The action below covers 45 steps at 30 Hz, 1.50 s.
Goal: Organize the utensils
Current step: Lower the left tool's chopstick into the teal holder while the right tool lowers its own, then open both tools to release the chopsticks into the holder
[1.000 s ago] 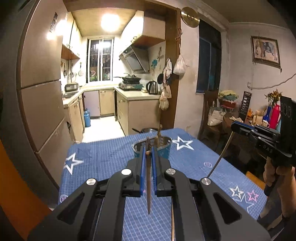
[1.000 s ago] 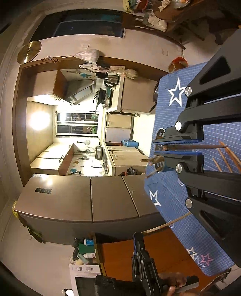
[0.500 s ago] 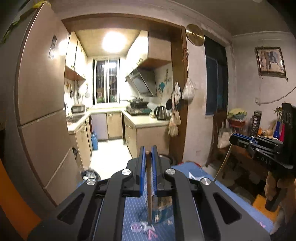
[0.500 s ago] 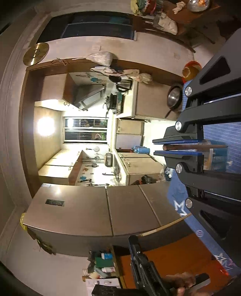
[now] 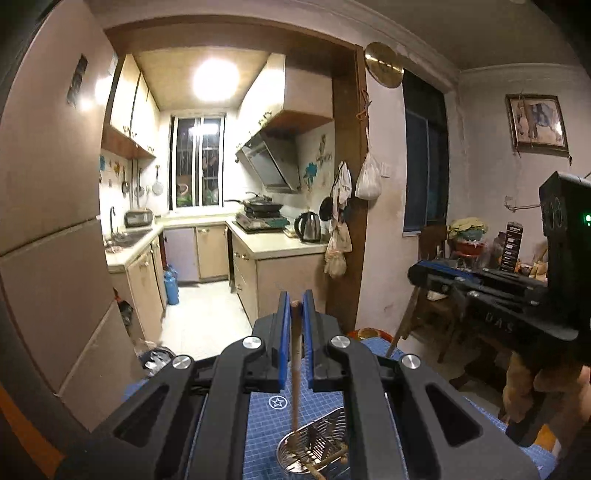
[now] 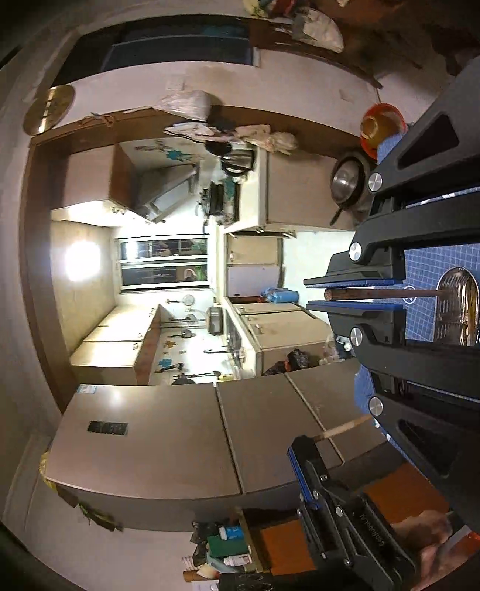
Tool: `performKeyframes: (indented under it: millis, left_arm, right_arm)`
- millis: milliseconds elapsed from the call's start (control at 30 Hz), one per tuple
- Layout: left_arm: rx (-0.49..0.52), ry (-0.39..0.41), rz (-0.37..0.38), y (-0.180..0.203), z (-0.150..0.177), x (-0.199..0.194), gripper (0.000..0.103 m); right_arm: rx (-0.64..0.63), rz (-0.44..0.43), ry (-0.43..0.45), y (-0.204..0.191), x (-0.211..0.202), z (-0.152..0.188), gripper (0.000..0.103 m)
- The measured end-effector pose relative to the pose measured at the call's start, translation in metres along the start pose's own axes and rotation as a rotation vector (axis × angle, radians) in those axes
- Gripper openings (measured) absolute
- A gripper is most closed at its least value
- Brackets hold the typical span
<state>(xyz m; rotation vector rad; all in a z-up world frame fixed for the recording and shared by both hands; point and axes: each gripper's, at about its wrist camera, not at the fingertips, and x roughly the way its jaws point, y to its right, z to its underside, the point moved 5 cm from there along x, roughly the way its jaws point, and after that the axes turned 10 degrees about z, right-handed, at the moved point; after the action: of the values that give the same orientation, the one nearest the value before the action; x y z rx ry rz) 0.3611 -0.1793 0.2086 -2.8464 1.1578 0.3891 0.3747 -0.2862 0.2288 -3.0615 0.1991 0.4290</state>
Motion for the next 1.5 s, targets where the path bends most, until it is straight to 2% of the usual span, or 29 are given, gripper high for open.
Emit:
performKeyframes:
  millis: [200, 367, 500, 567, 600, 633, 800, 967, 1067, 1167, 1200, 1267, 1333, 1367, 1433, 1500]
  left_arm:
    - [-0.022, -0.06, 0.012, -0.013, 0.038, 0.027, 0.005]
    - [-0.057, -0.095, 0.013, -0.03, 0.069, 0.03, 0.005]
    - [-0.085, -0.129, 0.002, -0.041, 0.087, 0.031, 0.005]
    - [-0.114, -0.131, -0.006, -0.047, 0.091, 0.029, 0.005]
    - [-0.128, -0.128, -0.008, -0.05, 0.091, 0.024, 0.005]
    - [-0.134, -0.119, -0.01, -0.053, 0.088, 0.019, 0.005]
    - [-0.153, -0.044, -0.012, -0.059, 0.062, -0.023, 0.005]
    - [-0.181, 0.109, 0.002, -0.063, 0.038, -0.109, 0.005]
    - [-0.155, 0.137, -0.033, -0.06, 0.043, -0.163, 0.005]
    - [-0.066, 0.058, -0.013, -0.035, 0.073, -0.195, 0.006]
    - [-0.032, 0.029, -0.003, -0.026, 0.086, -0.201, 0.006]
    - [0.005, -0.023, 0.009, -0.011, 0.117, -0.209, 0.006]
    - [-0.026, -0.083, 0.077, 0.0, 0.149, -0.209, 0.006]
    - [-0.016, -0.089, 0.068, 0.006, 0.166, -0.209, 0.006]
    - [0.017, -0.114, 0.068, 0.009, 0.184, -0.201, 0.006]
    - [-0.005, -0.121, 0.082, 0.001, 0.193, -0.19, 0.006]
  right_arm:
    - [-0.016, -0.015, -0.071, -0.006, 0.033, 0.039, 0.008]
    - [-0.036, -0.02, -0.133, -0.013, 0.054, 0.073, 0.008]
    - [-0.034, -0.033, -0.16, -0.018, 0.059, 0.087, 0.008]
    - [-0.036, -0.029, -0.171, -0.021, 0.058, 0.09, 0.012]
    - [-0.034, -0.023, -0.164, -0.019, 0.055, 0.088, 0.017]
    - [-0.029, -0.02, -0.153, -0.017, 0.049, 0.085, 0.021]
    - [-0.02, 0.012, -0.063, 0.002, 0.0, 0.057, 0.022]
    - [-0.046, 0.033, -0.008, 0.023, -0.074, 0.06, 0.022]
    - [-0.112, 0.063, -0.005, 0.026, -0.129, 0.093, 0.022]
    - [-0.16, 0.056, -0.033, 0.017, -0.173, 0.139, 0.022]
    - [-0.165, 0.04, -0.061, 0.011, -0.192, 0.169, 0.022]
    - [-0.16, 0.024, -0.118, 0.0, -0.213, 0.216, 0.022]
    - [-0.135, -0.005, -0.183, -0.012, -0.226, 0.262, 0.022]
    - [-0.118, -0.021, -0.226, -0.019, -0.229, 0.286, 0.022]
    - [-0.067, -0.048, -0.29, -0.028, -0.233, 0.318, 0.022]
    - [-0.004, -0.085, -0.358, -0.036, -0.229, 0.342, 0.022]
